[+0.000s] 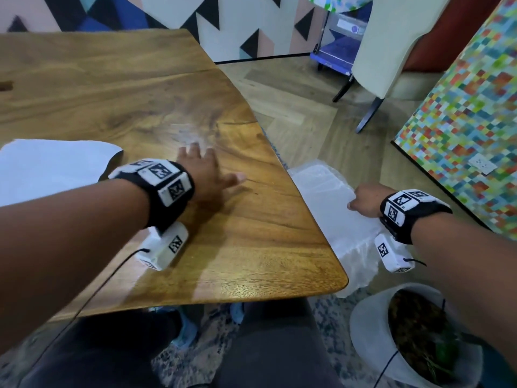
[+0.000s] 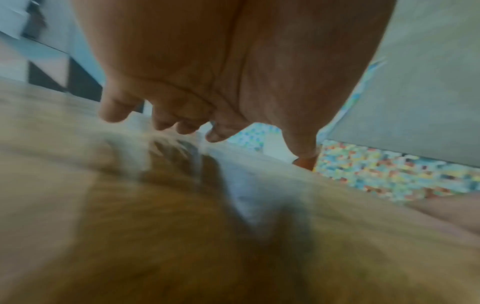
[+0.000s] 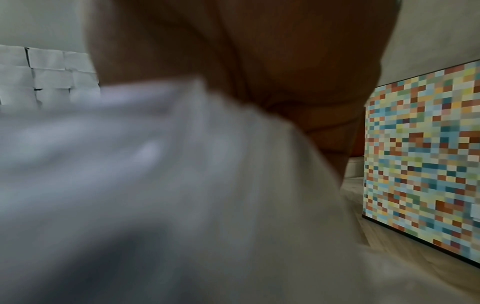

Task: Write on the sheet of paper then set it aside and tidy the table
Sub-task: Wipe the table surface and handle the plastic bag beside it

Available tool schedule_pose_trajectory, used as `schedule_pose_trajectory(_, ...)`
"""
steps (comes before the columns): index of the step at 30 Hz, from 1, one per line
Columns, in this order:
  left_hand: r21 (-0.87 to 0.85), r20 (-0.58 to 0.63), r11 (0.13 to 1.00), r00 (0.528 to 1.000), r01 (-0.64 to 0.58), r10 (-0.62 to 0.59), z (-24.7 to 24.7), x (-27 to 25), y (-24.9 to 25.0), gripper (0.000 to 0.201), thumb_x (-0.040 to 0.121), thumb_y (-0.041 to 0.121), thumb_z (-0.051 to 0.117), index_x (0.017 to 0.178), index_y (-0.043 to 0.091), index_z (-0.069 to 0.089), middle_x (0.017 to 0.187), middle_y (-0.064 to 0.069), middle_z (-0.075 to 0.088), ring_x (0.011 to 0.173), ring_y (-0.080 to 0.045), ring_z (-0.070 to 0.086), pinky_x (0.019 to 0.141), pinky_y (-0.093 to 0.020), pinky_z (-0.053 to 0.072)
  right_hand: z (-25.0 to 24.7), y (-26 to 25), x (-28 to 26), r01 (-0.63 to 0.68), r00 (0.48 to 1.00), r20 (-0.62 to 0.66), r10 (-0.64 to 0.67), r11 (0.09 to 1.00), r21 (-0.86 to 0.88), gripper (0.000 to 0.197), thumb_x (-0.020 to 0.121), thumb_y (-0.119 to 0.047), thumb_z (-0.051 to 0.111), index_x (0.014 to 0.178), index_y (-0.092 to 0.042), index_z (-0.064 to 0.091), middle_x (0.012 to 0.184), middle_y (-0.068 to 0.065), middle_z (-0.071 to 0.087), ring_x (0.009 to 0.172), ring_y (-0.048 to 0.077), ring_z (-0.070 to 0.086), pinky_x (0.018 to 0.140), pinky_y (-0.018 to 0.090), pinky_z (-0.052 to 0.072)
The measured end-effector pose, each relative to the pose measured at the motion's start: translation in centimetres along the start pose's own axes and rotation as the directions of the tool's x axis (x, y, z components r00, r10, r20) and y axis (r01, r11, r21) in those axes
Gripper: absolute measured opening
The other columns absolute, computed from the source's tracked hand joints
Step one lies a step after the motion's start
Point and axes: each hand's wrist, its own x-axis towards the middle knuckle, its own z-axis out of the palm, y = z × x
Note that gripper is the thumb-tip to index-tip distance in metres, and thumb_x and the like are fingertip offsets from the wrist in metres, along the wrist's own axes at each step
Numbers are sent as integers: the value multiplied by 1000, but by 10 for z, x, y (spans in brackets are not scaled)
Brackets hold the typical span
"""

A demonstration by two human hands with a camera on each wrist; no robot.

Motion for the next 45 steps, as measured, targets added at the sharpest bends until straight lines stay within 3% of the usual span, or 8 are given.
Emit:
schedule_pose_trajectory(4,67,71,990,991,-121,116,12,-14,-3,112,79,92,26,162,20,8,170,-10,-5,155,-40,0,121,-62,14,-1,-5,-3,2,1000,-4,-2,1000,-16,29,92,-33,57,96,-5,65,94,11,65,87,28,63,71,30,47)
schedule_pose_trajectory(10,-28,169,853,839,-521,518,14,-61,44,96,90,81,26,163,22,6,170,1,-7,157,-22,-8,124,-55,1,-7,-10,-7,6,1000,-15,-7,999,-34,30,95,-33,55,101,-5,65,98,11,64,89,27,61,70,29,45)
schedule_pose_trajectory(14,-64,21,984,986,-164,165,11,-61,10,104,87,83,36,163,21,1,170,-8,-8,156,-32,-4,123,-59,10,-8,-6,-11,8,1000,-29,-9,999,-42,31,95,-32,54,100,-4,65,97,12,64,88,28,61,71,29,45)
schedule_pose_trajectory(19,-82,52,976,979,201,-197,13,-48,-62,115,80,90,37,162,16,7,169,-17,-4,154,-43,0,121,-62,15,-8,-6,-16,9,999,-43,-12,997,-71,33,96,-31,53,110,-3,64,109,14,63,99,30,60,74,28,41)
schedule_pose_trajectory(28,-75,90,993,992,-86,93,42,-77,35,123,72,97,24,159,19,-14,161,-9,-30,150,-42,-20,120,-68,2,-4,-13,-14,6,998,-61,-12,995,-95,28,95,-30,54,102,-5,64,96,10,60,89,27,58,72,28,42)
schedule_pose_trajectory(34,-292,99,887,911,-357,400,25,-86,83,110,86,82,43,163,19,-3,169,-4,-11,156,-26,-7,125,-52,5,-3,-15,-11,9,998,-54,-14,996,-89,30,93,-31,55,103,-6,67,98,11,66,88,28,62,70,28,45)
schedule_pose_trajectory(41,-28,87,988,985,153,-150,-1,-49,-39,142,48,107,32,156,16,26,159,-23,29,139,-44,40,111,-60,39,-4,-6,-8,-1,999,-50,-2,999,-55,32,95,-31,53,107,-4,65,101,12,64,92,29,61,72,28,44)
schedule_pose_trajectory(45,57,113,982,976,180,-186,28,-66,-45,126,73,95,35,161,13,-3,167,-23,-10,153,-48,1,120,-64,17,-1,-2,-5,-11,999,-50,8,999,-53,34,95,-32,54,111,-5,64,109,13,65,97,29,62,75,29,46)
